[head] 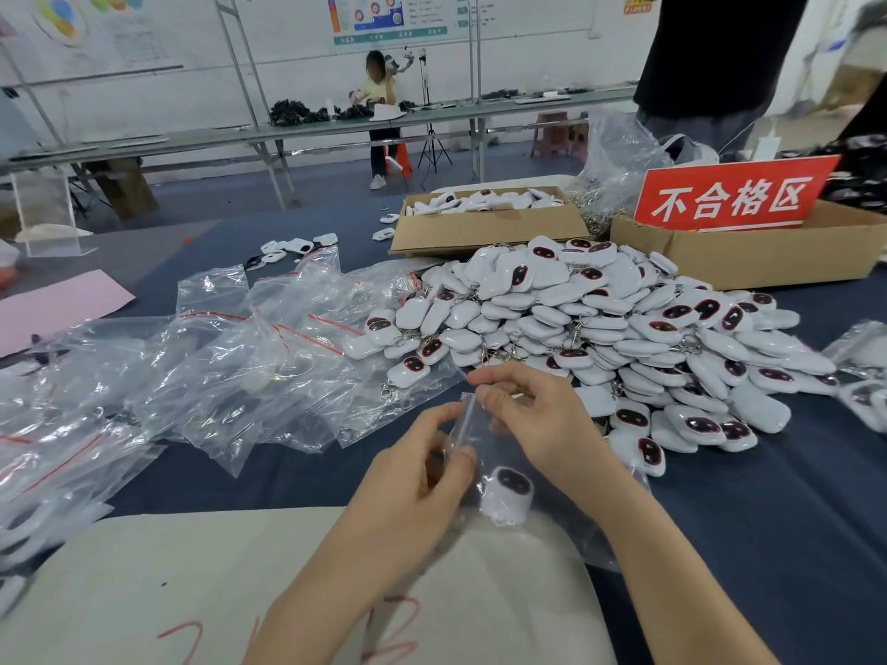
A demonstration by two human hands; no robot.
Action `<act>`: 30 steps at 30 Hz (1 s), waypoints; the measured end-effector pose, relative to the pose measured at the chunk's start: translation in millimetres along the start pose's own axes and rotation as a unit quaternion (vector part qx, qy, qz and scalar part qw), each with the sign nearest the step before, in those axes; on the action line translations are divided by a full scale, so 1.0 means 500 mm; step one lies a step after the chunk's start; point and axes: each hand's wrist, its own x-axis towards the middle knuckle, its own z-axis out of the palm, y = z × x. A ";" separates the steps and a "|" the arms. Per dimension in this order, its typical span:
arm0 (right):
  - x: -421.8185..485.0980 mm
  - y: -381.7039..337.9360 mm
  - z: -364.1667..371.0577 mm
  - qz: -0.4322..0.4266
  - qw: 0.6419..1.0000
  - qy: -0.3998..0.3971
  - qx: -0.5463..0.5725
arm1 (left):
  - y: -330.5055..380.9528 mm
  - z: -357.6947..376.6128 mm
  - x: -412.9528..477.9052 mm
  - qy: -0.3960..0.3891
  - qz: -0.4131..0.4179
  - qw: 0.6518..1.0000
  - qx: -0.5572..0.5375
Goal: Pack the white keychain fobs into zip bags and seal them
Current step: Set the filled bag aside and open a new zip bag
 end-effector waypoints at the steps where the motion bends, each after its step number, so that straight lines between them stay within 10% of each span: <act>1: 0.000 -0.001 0.000 -0.003 1.000 -0.002 0.000 | -0.001 0.001 0.002 0.007 0.006 1.000 -0.004; 7: 0.001 0.003 0.002 -0.014 1.000 0.002 -0.005 | -0.002 0.010 0.000 -0.066 -0.031 0.993 -0.097; 12: 0.002 0.009 0.001 0.029 0.997 -0.074 -0.006 | -0.016 -0.027 0.031 0.139 0.009 0.990 -0.012; 17: 0.009 0.019 0.001 0.128 0.986 -0.073 0.076 | -0.028 -0.021 0.140 0.102 0.019 0.971 0.217; 25: 0.025 0.023 -0.020 0.231 0.919 0.070 0.313 | -0.023 0.015 0.279 0.070 0.058 0.844 0.528; 30: 0.028 0.026 -0.019 0.224 0.923 0.069 0.306 | -0.024 -0.002 0.244 0.149 0.072 0.950 0.265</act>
